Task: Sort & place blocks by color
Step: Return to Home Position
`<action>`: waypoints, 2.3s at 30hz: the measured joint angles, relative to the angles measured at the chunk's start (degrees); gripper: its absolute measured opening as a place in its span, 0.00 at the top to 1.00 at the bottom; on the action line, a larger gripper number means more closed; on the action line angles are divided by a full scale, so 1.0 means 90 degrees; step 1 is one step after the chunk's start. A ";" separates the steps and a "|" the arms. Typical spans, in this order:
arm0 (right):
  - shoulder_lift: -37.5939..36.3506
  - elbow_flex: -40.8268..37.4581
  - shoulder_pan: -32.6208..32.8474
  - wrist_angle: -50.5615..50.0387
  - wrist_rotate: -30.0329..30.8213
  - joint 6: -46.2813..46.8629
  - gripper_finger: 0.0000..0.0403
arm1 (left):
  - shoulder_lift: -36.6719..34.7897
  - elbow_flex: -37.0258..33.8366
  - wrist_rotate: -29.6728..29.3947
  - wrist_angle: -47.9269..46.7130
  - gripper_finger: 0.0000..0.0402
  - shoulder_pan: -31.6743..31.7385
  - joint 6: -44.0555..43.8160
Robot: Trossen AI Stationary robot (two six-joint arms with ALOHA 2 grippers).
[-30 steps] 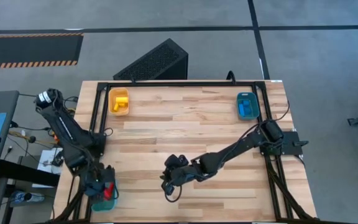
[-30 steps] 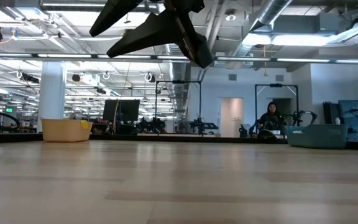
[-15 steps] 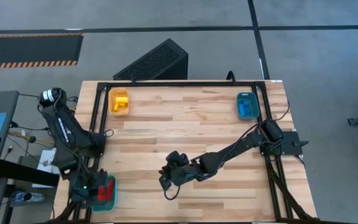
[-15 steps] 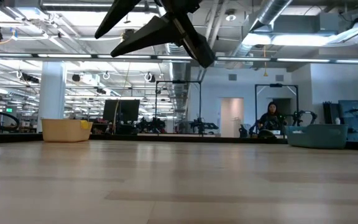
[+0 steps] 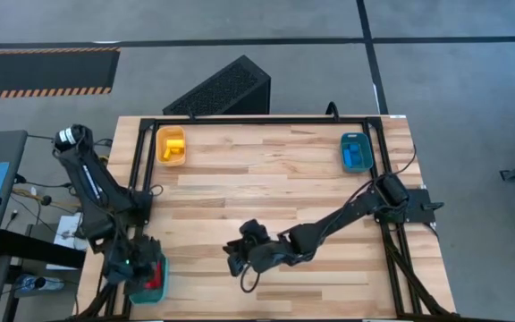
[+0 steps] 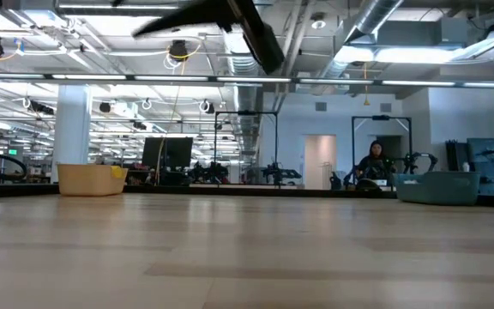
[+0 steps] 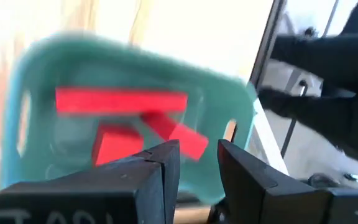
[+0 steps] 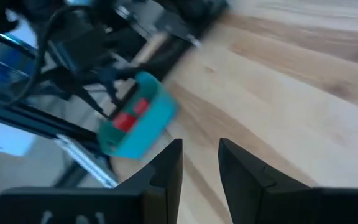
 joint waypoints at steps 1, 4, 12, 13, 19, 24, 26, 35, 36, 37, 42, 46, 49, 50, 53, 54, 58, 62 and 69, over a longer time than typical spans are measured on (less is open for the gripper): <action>0.0000 0.0000 -0.0002 0.0178 0.0066 -0.0028 0.69 | -0.0065 0.0037 -0.0156 -0.0019 0.77 0.0102 0.0174; 0.0000 0.0000 -0.0046 0.0734 0.0120 -0.0218 0.70 | -0.0376 0.0326 -0.1076 0.0029 0.77 0.0548 0.1008; 0.0000 0.0000 -0.0500 0.2197 -0.0103 -0.1046 0.70 | -0.1413 0.1048 -0.4398 0.0670 0.77 0.1416 0.4211; 0.0000 0.0000 -0.0556 0.2300 -0.0240 -0.1068 0.70 | -0.1544 0.1048 -0.4820 0.0817 0.77 0.1498 0.4507; -0.0491 0.0005 -0.0732 0.2018 -0.0738 -0.2019 0.70 | -0.2179 0.1051 -0.5338 0.1096 0.77 0.1991 0.5590; -0.1372 0.0002 -0.0943 0.0637 -0.0762 -0.3458 0.70 | -0.2608 0.1051 -0.5319 0.1130 0.79 0.2418 0.6345; -0.1788 0.0002 -0.1100 0.0107 -0.0761 -0.4045 0.70 | -0.2694 0.1051 -0.5313 0.1220 0.81 0.2721 0.6682; -0.3842 -0.0992 -0.2014 -0.1165 -0.1008 -0.5739 0.77 | -0.2592 0.1046 -0.3406 0.2487 0.92 0.4967 0.8724; -0.4128 -0.1313 -0.2180 -0.1057 -0.1159 -0.5745 0.79 | -0.2562 0.1046 -0.3102 0.2755 0.94 0.5241 0.8868; -0.4388 -0.1655 -0.2346 -0.0829 -0.1359 -0.5740 0.82 | -0.2552 0.1048 -0.2823 0.2952 0.95 0.5509 0.8981; -0.5310 -0.3284 -0.2971 0.1190 -0.2795 -0.5609 0.95 | -0.2532 0.1048 -0.2133 0.2978 0.99 0.6717 0.9106; -0.5577 -0.3865 -0.2908 0.1166 -0.3261 -0.5509 0.98 | -0.2778 0.0796 -0.1640 0.2836 1.00 0.7236 0.8990; -0.6053 -0.4021 -0.2690 -0.0056 -0.3248 -0.5546 0.97 | -0.3195 0.0179 -0.1608 0.3296 1.00 0.7358 0.8647; -0.6340 -0.4101 -0.2608 -0.0221 -0.3231 -0.5602 0.97 | -0.3371 -0.0076 -0.1712 0.3392 1.00 0.7373 0.8551; -0.7425 -0.4446 -0.2429 -0.0355 -0.2984 -0.6221 0.99 | -0.3862 -0.0649 -0.2069 0.3665 1.00 0.7373 0.8461; -0.7770 -0.4626 -0.2434 -0.0402 -0.2762 -0.6460 0.99 | -0.3997 -0.0801 -0.2241 0.3651 1.00 0.7371 0.8580; -0.8910 -0.5432 -0.2753 -0.0856 -0.2283 -0.6834 0.96 | -0.4372 -0.1120 -0.2541 0.3291 1.00 0.7369 0.8933; -0.9571 -0.6518 -0.2870 0.0149 -0.3133 -0.6667 0.99 | -0.4692 -0.1374 -0.1671 0.3514 1.00 0.7234 0.9197; -1.0580 -0.8195 -0.2765 0.2165 -0.3252 -0.6993 0.98 | -0.5233 -0.2331 -0.2050 0.4311 1.00 0.7019 0.9428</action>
